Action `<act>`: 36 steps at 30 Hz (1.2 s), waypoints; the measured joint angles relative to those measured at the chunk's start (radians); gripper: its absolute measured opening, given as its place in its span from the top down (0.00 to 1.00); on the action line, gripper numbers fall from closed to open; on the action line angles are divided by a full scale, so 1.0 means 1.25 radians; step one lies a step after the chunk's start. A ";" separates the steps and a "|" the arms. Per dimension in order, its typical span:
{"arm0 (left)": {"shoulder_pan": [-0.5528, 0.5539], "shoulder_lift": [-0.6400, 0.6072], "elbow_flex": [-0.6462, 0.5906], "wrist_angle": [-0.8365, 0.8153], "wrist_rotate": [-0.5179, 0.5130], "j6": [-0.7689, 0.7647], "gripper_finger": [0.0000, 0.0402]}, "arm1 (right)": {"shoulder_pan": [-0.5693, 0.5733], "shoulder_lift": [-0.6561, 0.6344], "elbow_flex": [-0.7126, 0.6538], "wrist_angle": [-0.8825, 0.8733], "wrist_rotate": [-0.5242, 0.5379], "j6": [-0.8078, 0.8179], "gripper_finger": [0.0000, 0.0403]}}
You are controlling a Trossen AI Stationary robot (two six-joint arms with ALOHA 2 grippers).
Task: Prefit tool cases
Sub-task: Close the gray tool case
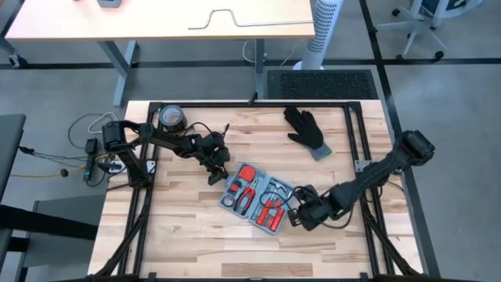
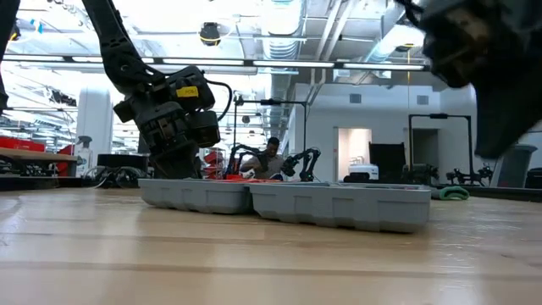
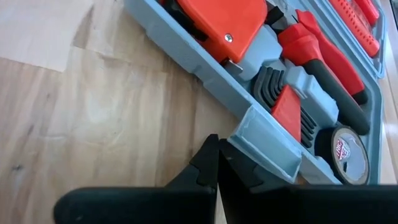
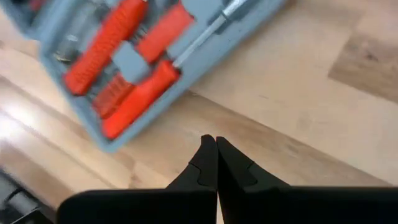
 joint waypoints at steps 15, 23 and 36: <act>-0.088 -0.006 0.001 -0.009 -0.022 -0.106 1.00 | -0.049 0.192 -0.004 0.243 -0.049 -0.129 1.00; -0.121 -0.141 -0.009 -0.122 -0.042 -0.173 1.00 | -0.038 0.180 -0.003 0.252 -0.041 -0.153 1.00; -0.168 -0.201 -0.004 -0.094 -0.065 -0.225 1.00 | -0.042 0.162 -0.004 0.262 -0.031 -0.219 1.00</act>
